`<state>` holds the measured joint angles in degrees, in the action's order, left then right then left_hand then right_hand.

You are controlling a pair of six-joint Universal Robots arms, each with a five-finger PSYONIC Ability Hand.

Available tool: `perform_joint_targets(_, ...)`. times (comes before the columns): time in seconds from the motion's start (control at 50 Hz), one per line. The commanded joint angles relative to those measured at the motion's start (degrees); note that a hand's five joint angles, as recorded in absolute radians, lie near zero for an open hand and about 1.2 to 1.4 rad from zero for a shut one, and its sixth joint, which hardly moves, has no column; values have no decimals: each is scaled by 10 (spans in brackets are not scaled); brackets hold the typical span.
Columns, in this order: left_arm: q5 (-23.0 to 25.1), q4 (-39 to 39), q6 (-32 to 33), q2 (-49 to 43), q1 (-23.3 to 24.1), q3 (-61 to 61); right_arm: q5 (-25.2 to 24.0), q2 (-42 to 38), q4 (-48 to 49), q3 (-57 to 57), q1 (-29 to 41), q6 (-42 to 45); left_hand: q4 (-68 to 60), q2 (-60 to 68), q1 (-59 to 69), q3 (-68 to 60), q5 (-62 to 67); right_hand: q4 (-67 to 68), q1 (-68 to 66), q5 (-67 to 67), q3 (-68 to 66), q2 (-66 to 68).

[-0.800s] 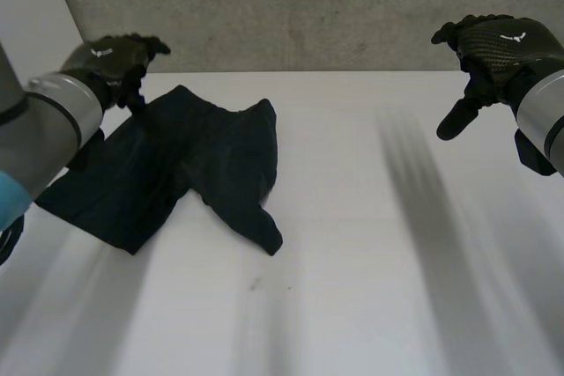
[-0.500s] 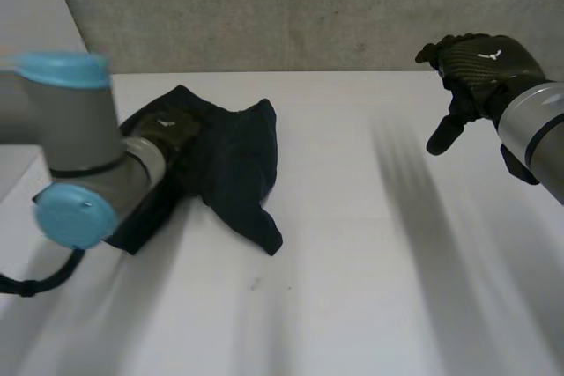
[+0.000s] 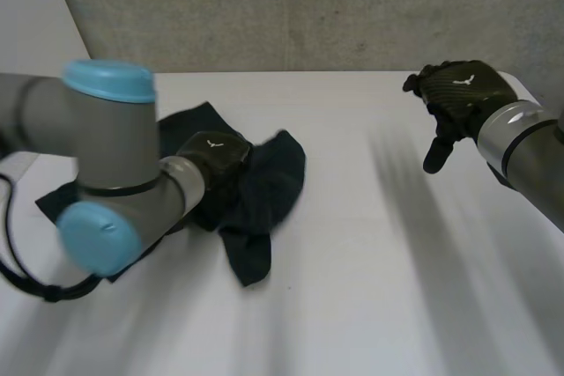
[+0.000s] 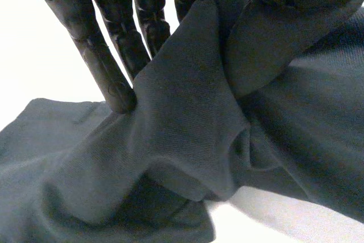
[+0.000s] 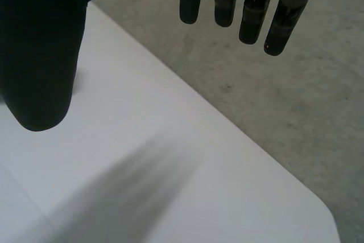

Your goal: Fold the shorts.

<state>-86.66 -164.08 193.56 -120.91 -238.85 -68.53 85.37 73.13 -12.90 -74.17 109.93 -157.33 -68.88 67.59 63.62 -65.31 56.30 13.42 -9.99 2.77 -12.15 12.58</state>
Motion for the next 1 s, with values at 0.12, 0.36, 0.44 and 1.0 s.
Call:
perform_joint_targets(0.12, 100, 5, 242, 232, -83, -234, -109, -54, -2, -18, 13, 64, -111, 124, 164, -147, 137, -34, 0, -28, 22, -26)
perform_joint_targets(0.36, 55, -77, 239, 143, -124, -222, -144, -134, 26, -48, 136, -81, -111, 124, 164, -147, 137, -34, 0, -28, 22, -26)
perform_joint_targets(0.44, 33, -79, 220, 129, -122, -201, -143, -141, 47, -54, 157, -146, -111, 124, 164, -147, 137, -34, 0, -28, 22, -26)
perform_joint_targets(1.0, 25, -63, 99, 141, -114, -169, 110, -259, 248, 47, 242, -190, 388, -375, -335, 352, -362, 666, -700, 672, -678, 674)
